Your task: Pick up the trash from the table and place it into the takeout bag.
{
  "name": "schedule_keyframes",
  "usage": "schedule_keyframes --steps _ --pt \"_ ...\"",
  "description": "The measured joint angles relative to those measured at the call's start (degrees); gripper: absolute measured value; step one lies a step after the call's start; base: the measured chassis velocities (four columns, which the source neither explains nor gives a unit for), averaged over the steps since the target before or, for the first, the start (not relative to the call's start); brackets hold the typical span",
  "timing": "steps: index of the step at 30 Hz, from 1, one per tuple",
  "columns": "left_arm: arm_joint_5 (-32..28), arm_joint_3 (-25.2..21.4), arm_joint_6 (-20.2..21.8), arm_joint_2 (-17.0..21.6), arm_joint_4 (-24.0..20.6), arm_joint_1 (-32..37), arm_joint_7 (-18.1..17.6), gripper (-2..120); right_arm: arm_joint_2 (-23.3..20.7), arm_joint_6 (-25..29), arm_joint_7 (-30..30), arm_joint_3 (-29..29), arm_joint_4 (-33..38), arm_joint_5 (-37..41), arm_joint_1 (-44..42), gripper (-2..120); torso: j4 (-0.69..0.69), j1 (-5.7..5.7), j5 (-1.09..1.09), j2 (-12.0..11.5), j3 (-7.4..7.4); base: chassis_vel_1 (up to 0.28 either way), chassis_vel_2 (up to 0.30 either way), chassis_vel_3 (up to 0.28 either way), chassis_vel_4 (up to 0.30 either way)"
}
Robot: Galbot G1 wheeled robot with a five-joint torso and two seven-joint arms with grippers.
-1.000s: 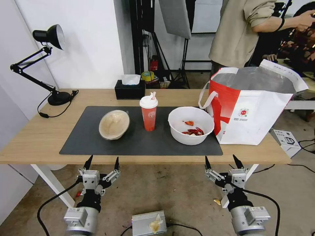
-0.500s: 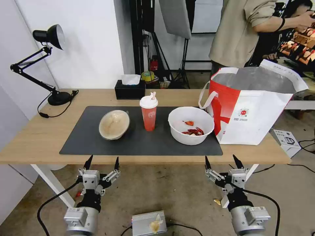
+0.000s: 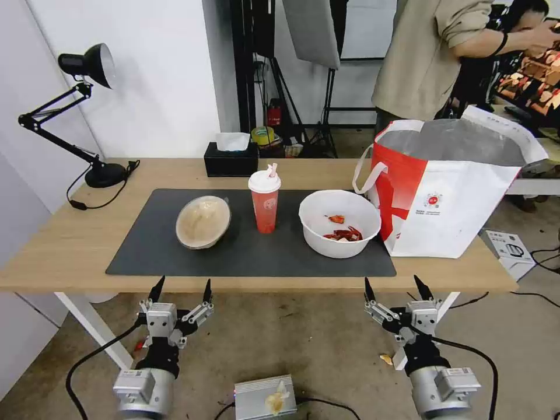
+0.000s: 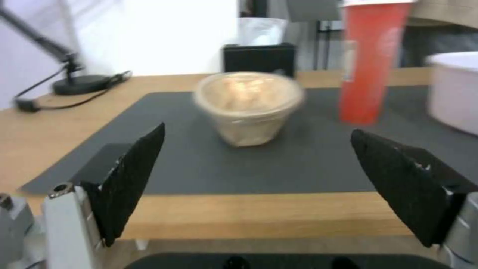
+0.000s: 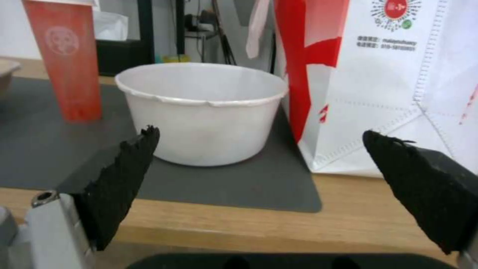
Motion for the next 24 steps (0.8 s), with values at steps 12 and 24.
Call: schedule_keyframes --steps 12,24 --pt "-11.13 -1.37 -10.06 7.58 3.97 1.39 -6.81 100 -17.54 -5.93 2.82 4.58 -3.48 16.17 6.19 100 0.03 0.0 -0.01 0.0 0.0 0.0 0.0 0.0 0.0" --pt "-9.35 0.55 -14.51 6.28 5.69 2.24 -2.03 100 -22.45 -4.22 -1.39 3.7 -3.88 17.37 8.03 100 0.01 0.0 -0.02 0.0 0.0 0.0 0.0 0.0 0.0"
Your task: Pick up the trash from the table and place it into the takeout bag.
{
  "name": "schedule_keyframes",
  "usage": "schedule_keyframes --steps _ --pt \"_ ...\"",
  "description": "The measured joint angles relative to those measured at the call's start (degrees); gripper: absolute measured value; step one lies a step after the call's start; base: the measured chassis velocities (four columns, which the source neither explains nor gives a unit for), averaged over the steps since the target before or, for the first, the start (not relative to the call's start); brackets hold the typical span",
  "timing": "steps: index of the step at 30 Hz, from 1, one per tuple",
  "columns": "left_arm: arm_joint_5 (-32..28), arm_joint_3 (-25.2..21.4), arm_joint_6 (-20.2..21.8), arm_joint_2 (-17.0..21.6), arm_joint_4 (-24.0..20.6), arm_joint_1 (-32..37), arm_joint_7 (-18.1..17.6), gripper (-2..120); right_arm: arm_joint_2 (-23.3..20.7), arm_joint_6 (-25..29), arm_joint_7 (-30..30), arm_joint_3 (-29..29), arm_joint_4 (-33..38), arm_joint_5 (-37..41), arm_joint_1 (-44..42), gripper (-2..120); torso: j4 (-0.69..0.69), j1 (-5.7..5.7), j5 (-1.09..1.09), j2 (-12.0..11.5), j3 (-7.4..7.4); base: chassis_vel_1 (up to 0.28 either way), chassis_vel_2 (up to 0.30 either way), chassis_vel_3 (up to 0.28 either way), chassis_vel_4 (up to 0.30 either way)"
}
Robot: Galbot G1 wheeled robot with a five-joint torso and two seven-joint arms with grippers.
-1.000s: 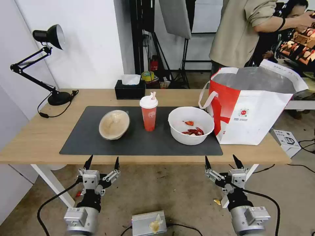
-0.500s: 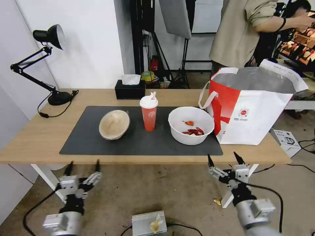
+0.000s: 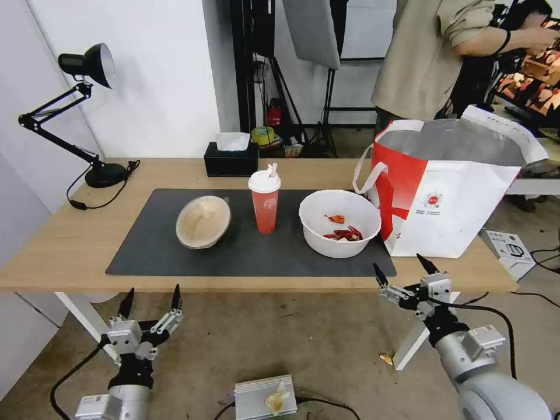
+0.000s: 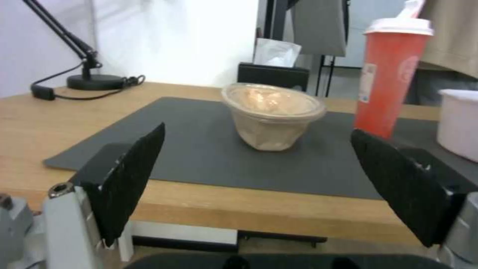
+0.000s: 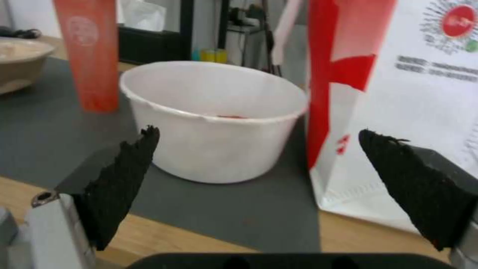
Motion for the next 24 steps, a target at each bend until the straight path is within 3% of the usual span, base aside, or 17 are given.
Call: schedule_keyframes --steps 8,24 --pt "0.77 1.12 -0.41 -0.37 -0.18 0.09 2.02 100 -3.14 0.0 -0.41 -2.9 0.2 0.24 2.34 100 0.0 0.0 0.01 0.0 0.0 0.0 0.0 0.0 0.0" --pt "3.14 1.49 -1.52 -0.88 0.0 -0.33 5.07 100 -18.72 -1.41 -2.15 -11.1 -2.56 6.72 14.6 100 0.0 0.0 0.0 0.0 0.0 0.0 0.0 0.0 0.0"
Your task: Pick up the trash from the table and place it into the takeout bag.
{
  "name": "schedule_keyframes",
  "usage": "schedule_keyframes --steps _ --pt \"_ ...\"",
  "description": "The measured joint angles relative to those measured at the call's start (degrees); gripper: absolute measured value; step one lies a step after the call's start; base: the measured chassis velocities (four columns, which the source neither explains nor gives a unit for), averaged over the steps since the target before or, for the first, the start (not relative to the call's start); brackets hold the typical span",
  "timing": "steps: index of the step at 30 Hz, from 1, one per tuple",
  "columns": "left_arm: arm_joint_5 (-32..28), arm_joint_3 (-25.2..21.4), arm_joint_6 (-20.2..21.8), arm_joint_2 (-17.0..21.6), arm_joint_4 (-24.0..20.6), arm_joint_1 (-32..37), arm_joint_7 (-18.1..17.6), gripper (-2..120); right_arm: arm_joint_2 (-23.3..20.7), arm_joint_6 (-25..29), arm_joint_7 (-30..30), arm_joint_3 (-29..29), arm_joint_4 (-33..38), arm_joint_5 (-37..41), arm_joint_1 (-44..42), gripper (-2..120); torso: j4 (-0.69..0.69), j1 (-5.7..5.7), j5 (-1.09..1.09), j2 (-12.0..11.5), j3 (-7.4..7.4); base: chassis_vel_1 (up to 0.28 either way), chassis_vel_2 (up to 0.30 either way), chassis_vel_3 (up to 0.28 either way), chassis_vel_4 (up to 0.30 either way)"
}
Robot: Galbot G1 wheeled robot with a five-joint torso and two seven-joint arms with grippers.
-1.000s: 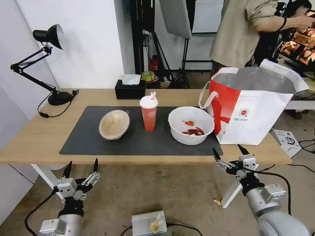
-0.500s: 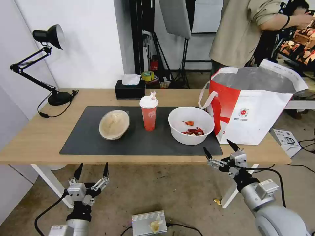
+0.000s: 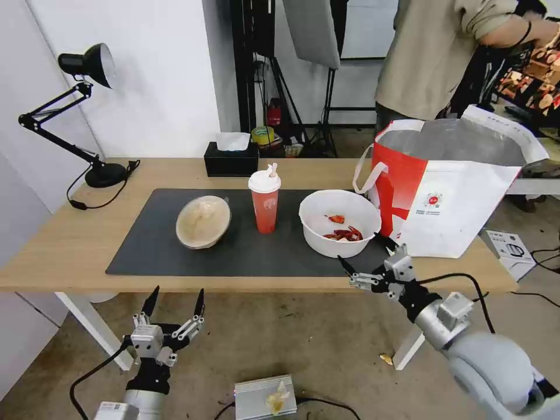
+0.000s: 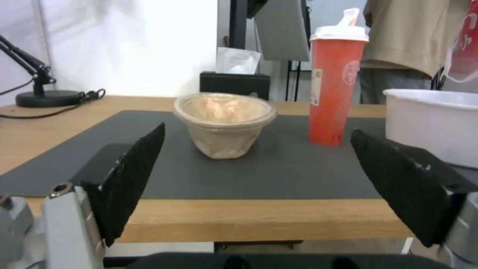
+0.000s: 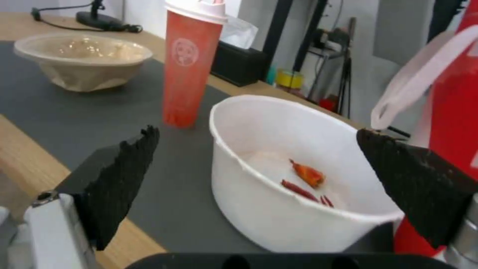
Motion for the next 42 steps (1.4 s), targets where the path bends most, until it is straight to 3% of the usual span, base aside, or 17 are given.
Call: schedule_keyframes --steps 11,18,27,34,42 --pt "1.79 -0.27 -0.14 -0.27 -0.33 -0.06 0.32 100 -9.37 -2.02 -0.79 -10.76 -5.71 9.52 17.61 100 0.01 0.0 0.0 -0.01 0.0 0.0 0.0 0.0 0.0" --pt "3.64 -0.44 -1.05 -0.81 0.88 -0.42 1.27 100 -13.64 -5.71 -5.75 -19.36 -9.67 16.33 30.07 100 0.0 0.0 0.0 -0.01 0.0 0.0 0.0 0.0 0.0" --pt "4.18 -0.43 -1.37 -1.14 2.37 -1.52 1.91 100 -14.46 -11.43 -9.58 -24.33 -12.68 26.55 38.24 100 0.0 0.0 0.01 -0.01 0.0 0.0 0.0 0.0 0.0" --pt "4.3 -0.22 -1.8 -1.45 3.98 -2.49 2.84 100 -15.0 -21.29 -8.52 -29.7 -13.97 38.55 47.6 100 0.0 0.0 -0.01 0.0 0.0 0.0 0.0 0.0 0.0" --pt "4.19 -0.22 -2.68 -1.39 5.38 -3.84 3.43 100 -13.48 -25.17 -8.15 -36.68 -17.24 40.22 55.26 100 0.0 0.0 0.0 -0.01 0.0 0.0 0.0 0.0 0.0"
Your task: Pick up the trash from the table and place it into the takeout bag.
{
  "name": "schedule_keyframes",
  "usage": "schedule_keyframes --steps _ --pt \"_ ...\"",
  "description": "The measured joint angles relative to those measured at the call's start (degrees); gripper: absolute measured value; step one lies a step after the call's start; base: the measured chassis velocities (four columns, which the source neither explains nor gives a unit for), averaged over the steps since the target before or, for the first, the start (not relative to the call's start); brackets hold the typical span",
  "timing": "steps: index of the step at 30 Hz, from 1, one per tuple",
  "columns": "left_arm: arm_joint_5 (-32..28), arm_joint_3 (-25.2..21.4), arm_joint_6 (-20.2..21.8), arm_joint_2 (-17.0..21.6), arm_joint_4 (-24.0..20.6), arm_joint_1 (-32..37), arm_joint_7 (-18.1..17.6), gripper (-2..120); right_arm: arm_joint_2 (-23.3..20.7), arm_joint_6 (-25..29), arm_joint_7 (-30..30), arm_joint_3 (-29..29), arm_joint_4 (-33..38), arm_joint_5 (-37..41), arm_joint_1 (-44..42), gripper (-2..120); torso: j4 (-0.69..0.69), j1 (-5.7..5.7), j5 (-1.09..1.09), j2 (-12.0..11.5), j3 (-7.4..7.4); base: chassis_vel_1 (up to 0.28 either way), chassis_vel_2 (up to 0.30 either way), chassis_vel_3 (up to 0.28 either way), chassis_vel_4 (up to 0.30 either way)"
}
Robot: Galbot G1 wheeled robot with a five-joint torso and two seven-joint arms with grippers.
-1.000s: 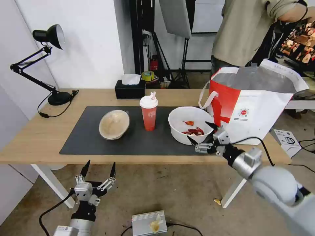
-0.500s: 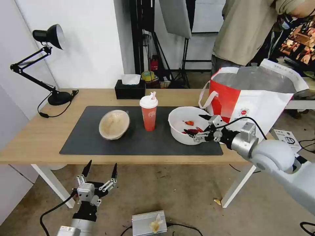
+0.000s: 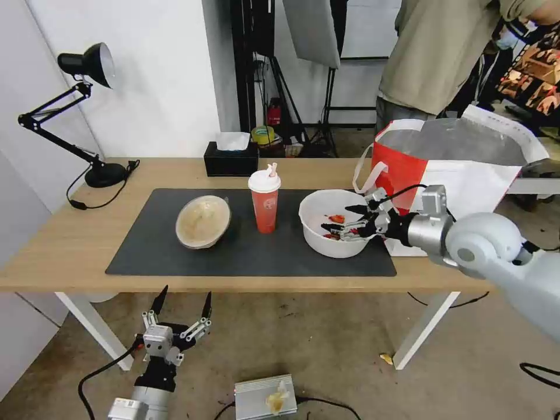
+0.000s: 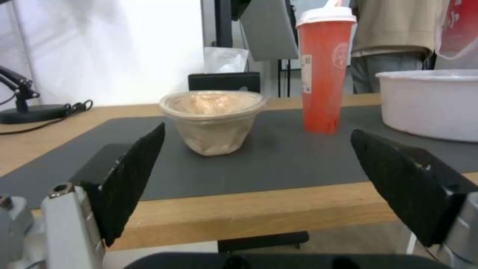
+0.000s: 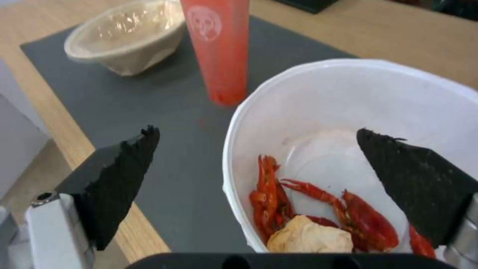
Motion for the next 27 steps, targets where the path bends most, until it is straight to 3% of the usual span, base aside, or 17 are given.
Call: schedule_keyframes --steps 16,27 --pt "0.46 0.12 -0.19 0.35 1.62 -0.89 1.4 100 6.05 -1.62 -0.29 -14.6 -7.09 -0.28 13.33 100 0.01 0.0 0.0 0.0 0.0 0.0 0.0 0.0 0.0" --pt "0.27 -0.02 -0.44 -0.18 1.99 -1.08 1.42 100 8.88 -1.57 -1.15 -20.25 -12.39 -2.2 18.09 100 0.01 0.0 0.0 0.01 0.0 0.0 0.0 0.0 0.0"
